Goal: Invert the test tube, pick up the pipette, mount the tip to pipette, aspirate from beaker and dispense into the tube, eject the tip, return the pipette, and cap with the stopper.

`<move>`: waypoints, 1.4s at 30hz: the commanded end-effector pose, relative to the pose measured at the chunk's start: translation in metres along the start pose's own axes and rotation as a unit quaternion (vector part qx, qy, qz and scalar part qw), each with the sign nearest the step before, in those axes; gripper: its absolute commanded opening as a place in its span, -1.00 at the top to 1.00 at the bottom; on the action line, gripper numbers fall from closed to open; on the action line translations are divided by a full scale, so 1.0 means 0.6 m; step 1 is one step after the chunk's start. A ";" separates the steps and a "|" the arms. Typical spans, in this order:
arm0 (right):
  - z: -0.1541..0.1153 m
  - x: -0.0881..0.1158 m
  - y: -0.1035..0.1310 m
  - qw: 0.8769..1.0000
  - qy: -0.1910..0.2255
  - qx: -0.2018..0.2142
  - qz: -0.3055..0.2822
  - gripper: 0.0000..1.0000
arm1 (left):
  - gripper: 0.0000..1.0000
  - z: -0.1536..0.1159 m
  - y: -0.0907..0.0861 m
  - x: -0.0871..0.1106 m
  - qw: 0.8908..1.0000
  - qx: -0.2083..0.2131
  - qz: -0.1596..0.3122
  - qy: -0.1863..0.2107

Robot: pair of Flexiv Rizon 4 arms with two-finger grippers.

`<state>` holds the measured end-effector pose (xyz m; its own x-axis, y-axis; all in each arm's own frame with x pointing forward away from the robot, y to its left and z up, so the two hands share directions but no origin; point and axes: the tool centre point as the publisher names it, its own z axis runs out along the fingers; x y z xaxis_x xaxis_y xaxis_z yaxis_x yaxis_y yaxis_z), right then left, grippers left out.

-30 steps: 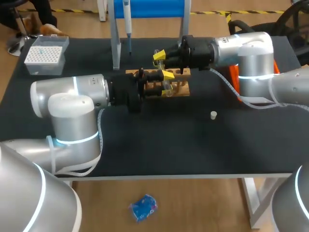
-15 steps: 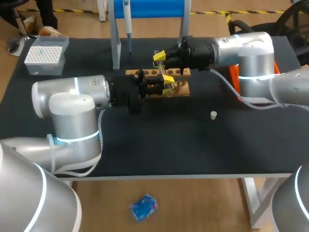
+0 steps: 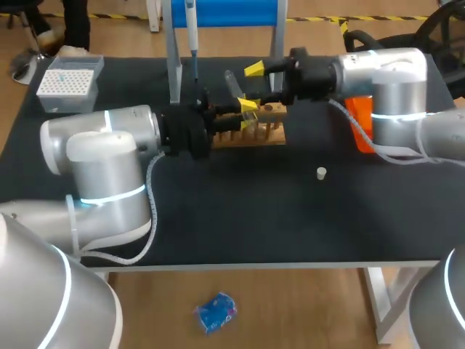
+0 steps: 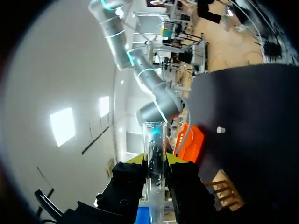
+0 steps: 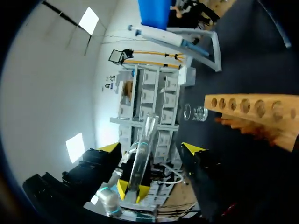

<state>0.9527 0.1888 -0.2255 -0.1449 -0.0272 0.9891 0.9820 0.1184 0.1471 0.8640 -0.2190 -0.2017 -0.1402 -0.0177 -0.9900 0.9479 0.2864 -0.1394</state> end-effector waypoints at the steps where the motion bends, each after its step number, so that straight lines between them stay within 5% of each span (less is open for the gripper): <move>1: -0.044 0.038 -0.006 0.991 -0.049 0.002 -0.128 -1.00 | 1.00 -0.024 -0.004 -0.034 0.995 -0.004 -0.098 0.030; 4: -0.063 0.053 -0.007 0.968 -0.078 0.044 -0.236 -1.00 | 1.00 -0.028 0.000 -0.046 0.984 0.006 -0.173 0.053; 6: -0.076 0.062 -0.005 0.933 -0.111 0.087 -0.330 -1.00 | 1.00 -0.029 0.004 -0.051 0.969 0.033 -0.239 0.061; 8: -0.084 0.068 -0.004 0.914 -0.117 0.097 -0.375 -1.00 | 1.00 -0.029 0.009 -0.058 0.961 0.041 -0.264 0.065; 24: -0.084 0.068 -0.004 0.914 -0.117 0.097 -0.375 -1.00 | 1.00 -0.029 0.012 -0.060 0.964 0.041 -0.255 0.068; 25: -0.087 0.058 -0.005 0.895 -0.143 0.114 -0.407 -1.00 | 1.00 -0.028 0.016 -0.064 0.950 0.040 -0.303 0.063; 30: -0.109 0.027 -0.007 0.841 -0.178 0.150 -0.488 -1.00 | 1.00 -0.014 0.036 -0.073 0.913 0.024 -0.403 0.059; 36: -0.138 -0.014 -0.018 0.774 -0.204 0.214 -0.561 -1.00 | 1.00 0.009 0.055 -0.081 0.874 0.025 -0.483 0.038; 37: -0.142 -0.019 -0.020 0.764 -0.215 0.218 -0.568 -1.00 | 1.00 0.012 0.059 -0.080 0.861 0.023 -0.507 0.034; 39: -0.142 -0.019 -0.020 0.764 -0.215 0.218 -0.568 -1.00 | 1.00 0.018 0.069 -0.071 0.836 -0.002 -0.546 0.050; 42: -0.142 -0.019 -0.020 0.764 -0.215 0.218 -0.568 -1.00 | 1.00 0.018 0.069 -0.071 0.836 -0.002 -0.546 0.050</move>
<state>0.9557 0.1012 -0.2469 -0.9898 -0.0395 0.1368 0.0911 0.5627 0.8216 0.9083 -0.2099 -0.1681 -0.9204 -0.1776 -0.3483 0.3262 0.1419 -0.9346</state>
